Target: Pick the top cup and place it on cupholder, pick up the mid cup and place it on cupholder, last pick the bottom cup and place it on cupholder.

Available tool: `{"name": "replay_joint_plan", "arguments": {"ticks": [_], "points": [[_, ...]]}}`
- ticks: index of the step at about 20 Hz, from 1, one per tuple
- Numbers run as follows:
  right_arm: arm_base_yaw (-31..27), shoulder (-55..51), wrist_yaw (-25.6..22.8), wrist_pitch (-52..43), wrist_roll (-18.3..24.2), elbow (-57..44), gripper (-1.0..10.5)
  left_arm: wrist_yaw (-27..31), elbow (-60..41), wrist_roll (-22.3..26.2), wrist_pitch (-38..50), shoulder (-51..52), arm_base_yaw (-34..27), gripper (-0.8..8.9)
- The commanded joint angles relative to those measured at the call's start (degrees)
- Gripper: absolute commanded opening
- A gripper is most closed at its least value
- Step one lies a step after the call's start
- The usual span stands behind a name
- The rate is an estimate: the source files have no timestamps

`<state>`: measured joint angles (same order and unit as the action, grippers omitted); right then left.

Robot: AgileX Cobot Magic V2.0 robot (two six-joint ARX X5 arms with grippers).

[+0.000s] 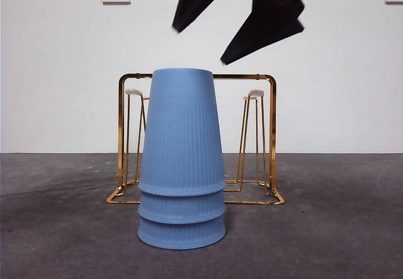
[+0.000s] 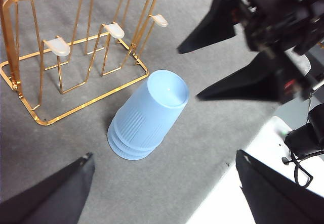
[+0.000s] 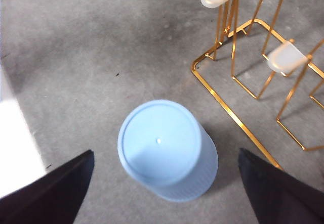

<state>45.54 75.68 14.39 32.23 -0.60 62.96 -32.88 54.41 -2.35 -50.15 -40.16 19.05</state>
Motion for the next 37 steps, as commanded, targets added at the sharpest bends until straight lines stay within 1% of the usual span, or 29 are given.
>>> {"name": "replay_joint_plan", "arguments": {"ticks": [1,5,11,12,14,16,19,27,30,37], "points": [[1.2,2.6,-1.2,-1.2,0.7,1.3,4.7,-0.2,1.1,0.2,0.4,-0.3,0.3,4.37],[1.7,5.7,-1.4,-3.1,0.7,1.3,4.7,-0.2,1.1,0.2,0.4,-0.3,0.3,4.37],[1.9,8.2,-1.3,-3.5,0.9,1.3,4.7,-0.1,1.1,0.3,0.5,-0.3,0.3,4.36],[2.0,8.2,-1.3,-3.5,1.0,1.3,4.6,-0.1,1.1,0.4,0.5,-0.3,0.3,4.36],[2.4,8.2,-1.2,-3.5,1.1,1.3,3.7,-0.1,1.1,0.4,0.5,-0.3,0.3,4.36],[2.7,8.2,-0.9,-3.5,1.3,1.3,3.1,-0.1,1.1,0.4,0.5,-0.3,0.3,4.36],[2.7,8.2,-0.9,-3.7,1.3,1.3,2.7,-0.1,1.1,0.5,0.5,-0.3,0.3,4.36],[2.7,6.9,-1.0,-3.3,1.3,3.6,2.6,-0.1,1.1,0.7,0.5,-0.3,0.3,4.36],[2.7,6.6,-0.9,-0.8,1.3,6.2,2.6,-0.1,1.1,0.7,0.5,-0.3,0.3,4.36],[2.7,3.9,-1.0,11.3,2.4,17.6,2.6,-0.1,1.1,0.7,0.9,-0.3,0.3,4.36]]}}
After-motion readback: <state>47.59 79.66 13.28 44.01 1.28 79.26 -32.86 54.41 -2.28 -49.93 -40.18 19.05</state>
